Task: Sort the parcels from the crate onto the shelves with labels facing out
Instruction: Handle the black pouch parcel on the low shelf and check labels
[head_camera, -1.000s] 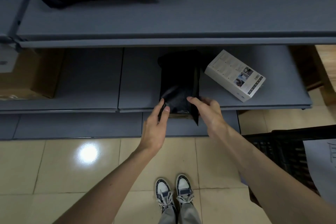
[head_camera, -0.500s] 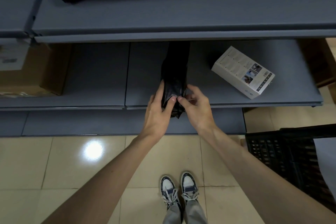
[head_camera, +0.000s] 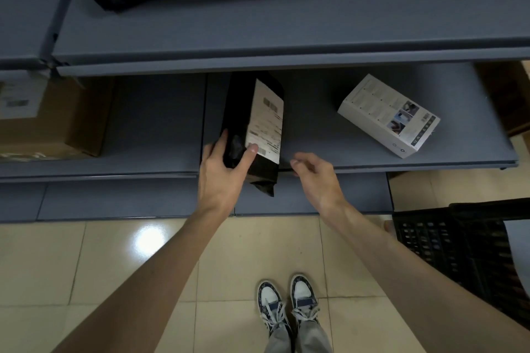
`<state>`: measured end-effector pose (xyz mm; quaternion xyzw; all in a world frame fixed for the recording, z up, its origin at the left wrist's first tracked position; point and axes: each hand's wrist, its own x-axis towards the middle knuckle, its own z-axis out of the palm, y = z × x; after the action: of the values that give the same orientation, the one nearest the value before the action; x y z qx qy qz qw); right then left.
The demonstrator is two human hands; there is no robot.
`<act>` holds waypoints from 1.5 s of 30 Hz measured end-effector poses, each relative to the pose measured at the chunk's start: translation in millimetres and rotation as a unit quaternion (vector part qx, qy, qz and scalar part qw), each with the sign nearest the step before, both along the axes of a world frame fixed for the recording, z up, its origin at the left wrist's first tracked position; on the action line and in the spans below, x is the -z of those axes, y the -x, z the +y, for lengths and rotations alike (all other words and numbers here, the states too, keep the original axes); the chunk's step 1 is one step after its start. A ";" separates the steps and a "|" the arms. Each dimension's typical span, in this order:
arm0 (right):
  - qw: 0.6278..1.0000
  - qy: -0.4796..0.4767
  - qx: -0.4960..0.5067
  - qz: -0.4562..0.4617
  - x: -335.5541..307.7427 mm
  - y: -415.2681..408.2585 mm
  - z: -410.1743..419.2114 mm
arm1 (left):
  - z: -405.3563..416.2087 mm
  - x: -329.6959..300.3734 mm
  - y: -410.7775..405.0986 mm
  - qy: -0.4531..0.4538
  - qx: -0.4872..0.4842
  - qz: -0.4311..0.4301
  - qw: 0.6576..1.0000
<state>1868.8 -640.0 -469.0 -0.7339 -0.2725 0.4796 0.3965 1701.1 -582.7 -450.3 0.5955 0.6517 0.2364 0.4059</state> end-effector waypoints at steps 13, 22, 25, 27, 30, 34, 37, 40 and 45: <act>0.996 0.017 0.039 0.076 17.2 -10.9 -16.5 | -24.2 41.1 0.1 0.128 0.019 -0.116 0.985; 0.994 0.032 0.015 0.099 8.4 -20.0 -20.9 | -10.2 31.7 7.4 0.225 -0.013 -0.230 0.947; 0.992 0.026 0.046 0.116 5.5 -32.4 -22.3 | 7.0 23.1 25.8 0.287 0.057 -0.240 0.926; 0.989 0.035 0.067 0.128 4.2 -42.4 -21.8 | 15.6 14.2 35.4 0.323 0.122 -0.221 0.912; 0.984 0.062 0.078 0.149 2.9 -56.4 -23.8 | 24.7 5.9 42.9 0.354 0.167 -0.200 0.898; 0.964 0.077 0.086 0.240 2.9 -65.0 -30.4 | 29.5 6.6 44.4 0.354 0.179 -0.195 0.897; 0.953 0.059 0.092 0.282 4.1 -67.1 -33.1 | 24.3 11.2 39.2 0.317 0.145 -0.205 0.915; 0.944 0.026 0.105 0.313 1.4 -66.0 -35.5 | 10.9 20.8 30.5 0.248 0.022 -0.248 0.936; 0.912 -0.018 0.165 0.376 -1.9 -54.4 -43.2 | -26.8 26.5 4.7 0.247 -0.165 -0.345 0.890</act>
<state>1923.2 -683.2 -467.1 -0.5266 0.0137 0.6429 0.5561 1696.3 -609.5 -476.8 0.2409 0.5966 0.3222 0.6944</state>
